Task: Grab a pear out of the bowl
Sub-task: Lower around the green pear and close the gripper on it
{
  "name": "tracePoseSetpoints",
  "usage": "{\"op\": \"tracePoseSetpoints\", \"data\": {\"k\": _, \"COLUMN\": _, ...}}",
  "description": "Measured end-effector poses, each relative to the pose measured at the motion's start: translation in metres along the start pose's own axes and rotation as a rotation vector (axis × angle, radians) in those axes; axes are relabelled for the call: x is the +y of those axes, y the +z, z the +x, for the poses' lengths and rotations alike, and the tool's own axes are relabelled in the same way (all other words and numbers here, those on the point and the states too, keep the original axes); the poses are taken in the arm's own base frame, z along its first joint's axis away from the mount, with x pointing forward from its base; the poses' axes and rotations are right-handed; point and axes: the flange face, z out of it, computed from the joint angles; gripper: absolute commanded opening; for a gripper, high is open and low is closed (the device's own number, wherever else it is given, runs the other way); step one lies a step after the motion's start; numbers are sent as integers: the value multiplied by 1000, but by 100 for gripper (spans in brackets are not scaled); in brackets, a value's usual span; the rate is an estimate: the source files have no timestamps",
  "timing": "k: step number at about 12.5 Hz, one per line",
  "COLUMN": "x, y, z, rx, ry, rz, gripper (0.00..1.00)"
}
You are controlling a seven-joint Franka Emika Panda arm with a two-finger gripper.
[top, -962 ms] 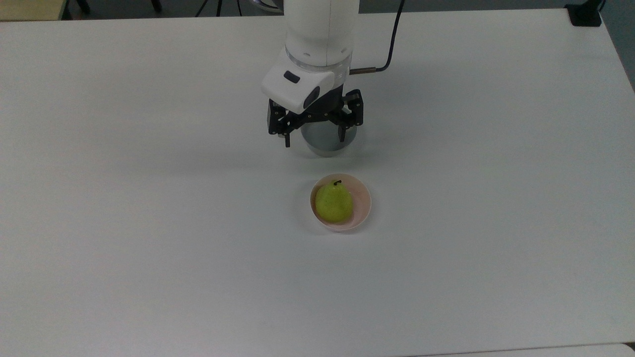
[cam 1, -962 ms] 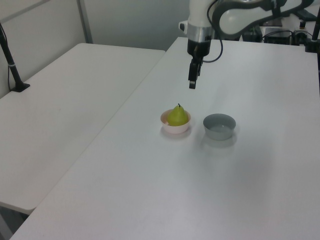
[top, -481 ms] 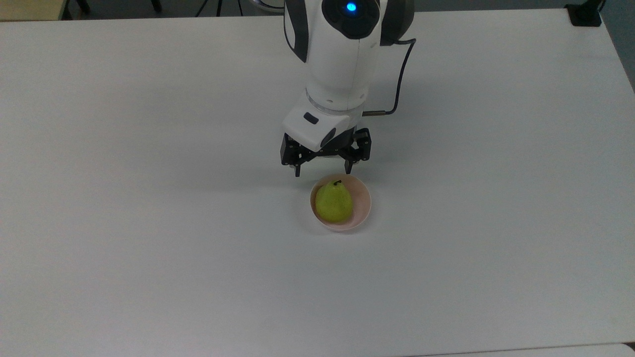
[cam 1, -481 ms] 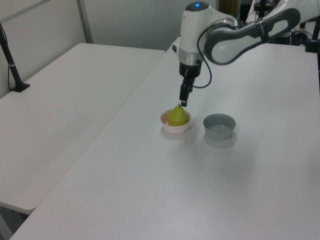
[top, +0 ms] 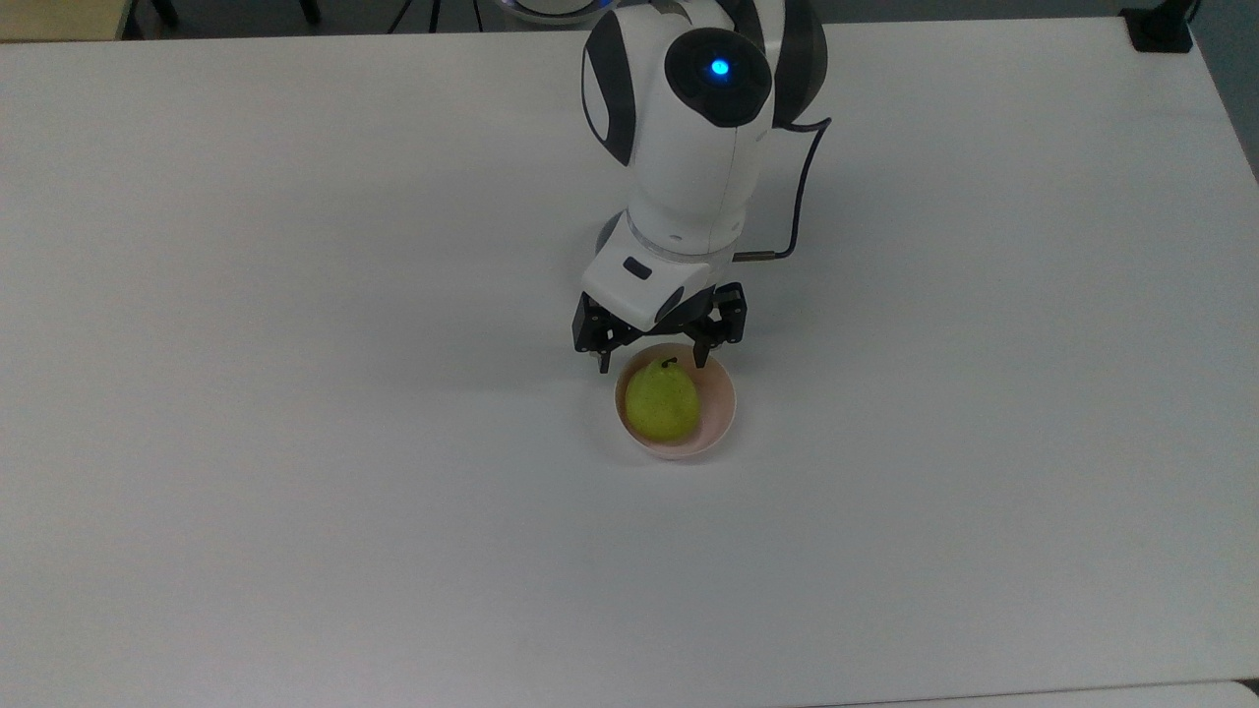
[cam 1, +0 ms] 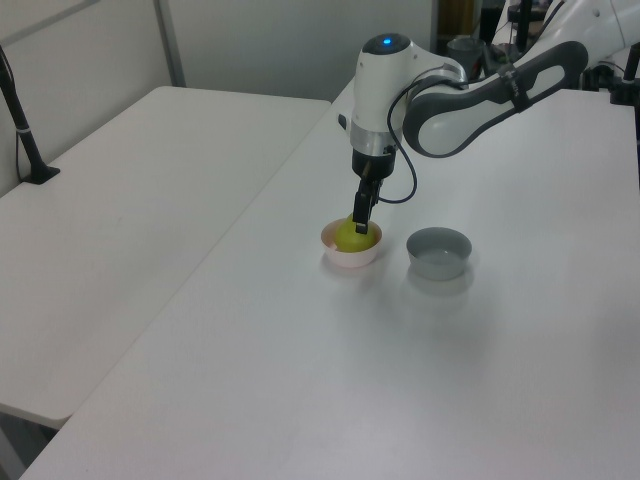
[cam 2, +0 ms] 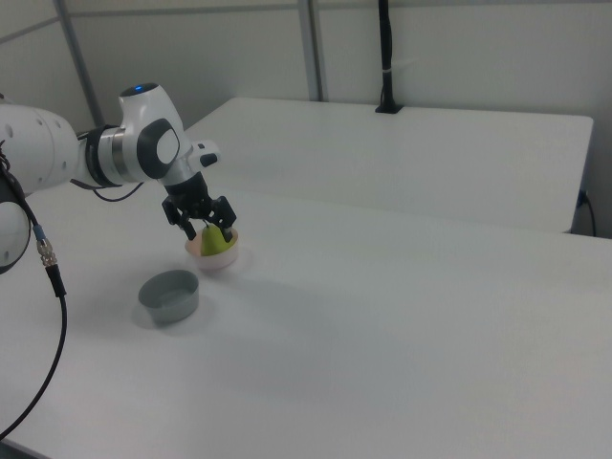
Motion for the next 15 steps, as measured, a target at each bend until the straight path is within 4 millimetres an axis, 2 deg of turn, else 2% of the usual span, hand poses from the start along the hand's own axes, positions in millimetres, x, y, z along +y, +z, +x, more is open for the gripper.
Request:
{"op": "tracePoseSetpoints", "data": {"k": 8, "x": -11, "y": 28, "z": 4, "rx": 26, "ry": -13, "rz": 15, "gripper": 100}}
{"op": "tracePoseSetpoints", "data": {"k": 10, "x": -13, "y": 28, "z": 6, "rx": 49, "ry": -16, "rz": 19, "gripper": 96}}
{"op": "tracePoseSetpoints", "data": {"k": 15, "x": -22, "y": 34, "z": 7, "rx": 63, "ry": -15, "rz": 17, "gripper": 95}}
